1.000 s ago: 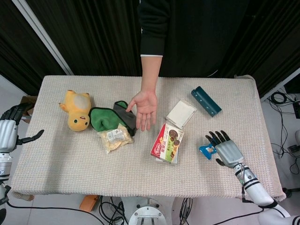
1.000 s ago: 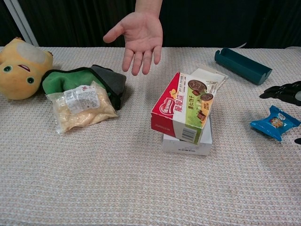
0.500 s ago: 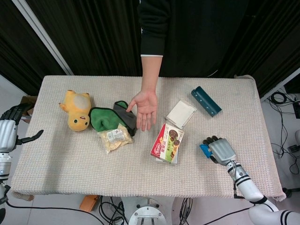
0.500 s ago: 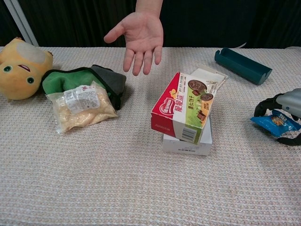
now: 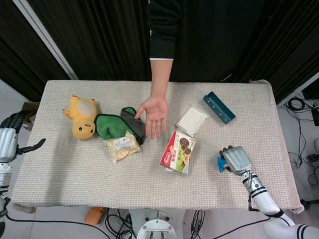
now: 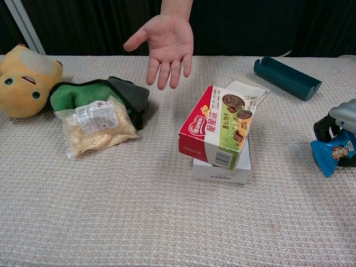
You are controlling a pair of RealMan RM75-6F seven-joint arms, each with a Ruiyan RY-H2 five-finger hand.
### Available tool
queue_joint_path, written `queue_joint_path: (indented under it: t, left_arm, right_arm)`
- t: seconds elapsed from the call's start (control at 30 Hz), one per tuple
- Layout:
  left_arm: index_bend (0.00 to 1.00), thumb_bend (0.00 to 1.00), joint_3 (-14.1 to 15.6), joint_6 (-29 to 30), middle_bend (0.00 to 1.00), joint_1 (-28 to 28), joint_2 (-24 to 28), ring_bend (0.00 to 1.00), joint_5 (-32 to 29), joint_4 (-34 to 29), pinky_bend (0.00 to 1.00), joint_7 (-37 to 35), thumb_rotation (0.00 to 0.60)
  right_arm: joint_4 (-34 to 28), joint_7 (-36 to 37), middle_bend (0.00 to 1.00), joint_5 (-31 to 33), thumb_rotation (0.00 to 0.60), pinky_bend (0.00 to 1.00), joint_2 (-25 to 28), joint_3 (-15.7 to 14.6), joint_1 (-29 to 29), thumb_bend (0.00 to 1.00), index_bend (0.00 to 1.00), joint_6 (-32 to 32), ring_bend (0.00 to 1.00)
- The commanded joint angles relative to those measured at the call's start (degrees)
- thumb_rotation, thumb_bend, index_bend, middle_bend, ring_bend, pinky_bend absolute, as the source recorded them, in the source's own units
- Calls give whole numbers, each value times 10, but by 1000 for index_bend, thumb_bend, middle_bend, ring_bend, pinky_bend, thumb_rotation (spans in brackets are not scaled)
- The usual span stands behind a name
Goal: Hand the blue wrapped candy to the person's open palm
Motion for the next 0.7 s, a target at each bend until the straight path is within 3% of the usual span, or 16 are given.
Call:
queue_joint_path:
  t: [0.03,0.2,0.37,0.53,0.7]
  left_arm:
    - [173,171,0,0,152,0,0,144,0,0,209,0,476]
    - [173,171,1,-1,152,0,0,144,0,1,209,0,477]
    - [173,171,0,1,152,0,2,144,1,-1,209,-1,477]
    - [174,171,1,2,152,2,3,144,1,-2,209,-2,475]
    - [174,171,2,-6,152,1,-1,144,-3,7,209,-7,478]
  right_arm:
    - [-6,6,521,-5,600,706,5,2,-1,205,680,9,470]
    - [-34,30,537,-19,600,727,30,14,-1,212,713,36,489]
    - [-97,57,548,-25,600,741,77,53,9,218,726,65,497]
    - [-170,60,554,27,600,756,114,128,64,224,733,27,508]
    - [-179,25,567,117,600,769,90,195,138,234,745,-19,530]
